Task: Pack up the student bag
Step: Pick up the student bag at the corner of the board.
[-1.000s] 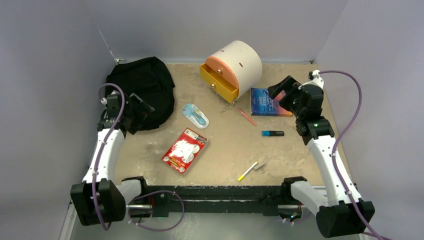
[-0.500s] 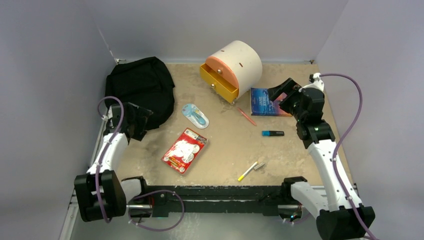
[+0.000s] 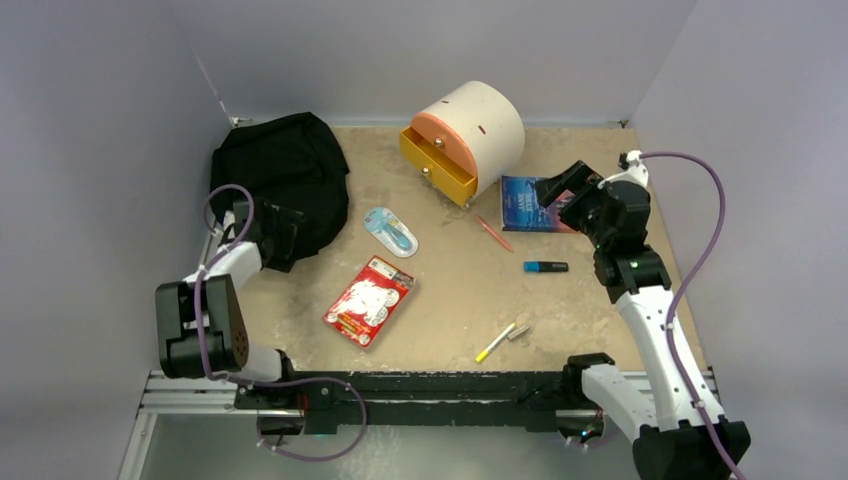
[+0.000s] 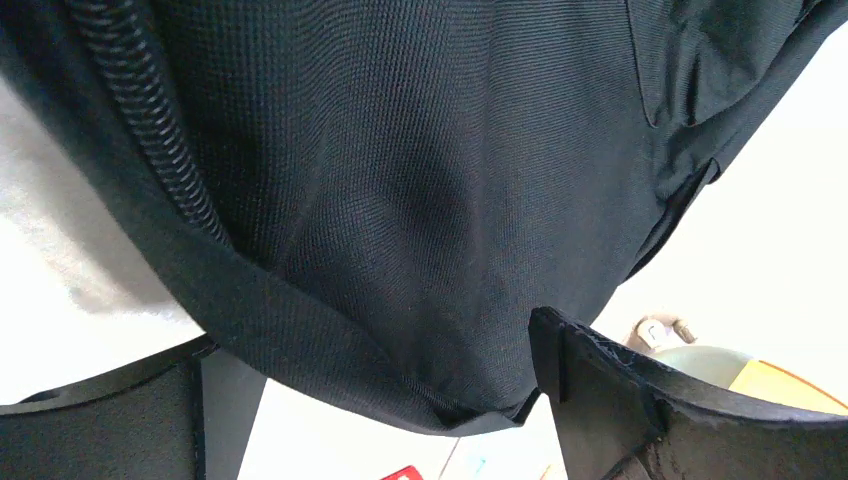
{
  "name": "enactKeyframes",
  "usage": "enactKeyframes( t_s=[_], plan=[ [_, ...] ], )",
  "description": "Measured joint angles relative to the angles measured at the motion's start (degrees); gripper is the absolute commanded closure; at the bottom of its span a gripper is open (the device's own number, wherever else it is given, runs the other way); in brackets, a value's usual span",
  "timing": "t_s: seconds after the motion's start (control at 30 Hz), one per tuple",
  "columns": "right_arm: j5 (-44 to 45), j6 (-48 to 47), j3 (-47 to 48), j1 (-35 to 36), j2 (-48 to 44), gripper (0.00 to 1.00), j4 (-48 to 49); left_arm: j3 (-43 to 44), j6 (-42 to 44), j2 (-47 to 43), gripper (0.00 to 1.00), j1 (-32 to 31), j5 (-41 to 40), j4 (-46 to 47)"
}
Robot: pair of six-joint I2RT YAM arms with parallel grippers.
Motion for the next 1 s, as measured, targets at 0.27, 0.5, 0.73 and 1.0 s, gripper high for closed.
enactKeyframes(
  t_s=[0.27,0.5,0.73,1.0],
  plan=[
    [-0.17,-0.02,-0.92,0.0,-1.05,0.01,-0.04,7.45,2.86,8.07,0.46,0.96,1.55,0.31],
    [-0.15,-0.04,-1.07,0.0,-2.05,0.01,-0.04,11.23,8.07,10.95,0.83,3.21,7.45,0.07],
    [-0.15,-0.11,-1.07,0.0,-2.29,0.01,-0.07,16.24,14.82,10.6,0.98,3.63,10.54,-5.44],
    [-0.02,-0.28,-1.07,0.0,-2.34,0.01,-0.04,32.72,28.94,6.54,1.0,3.63,10.67,-19.65]
  ],
)
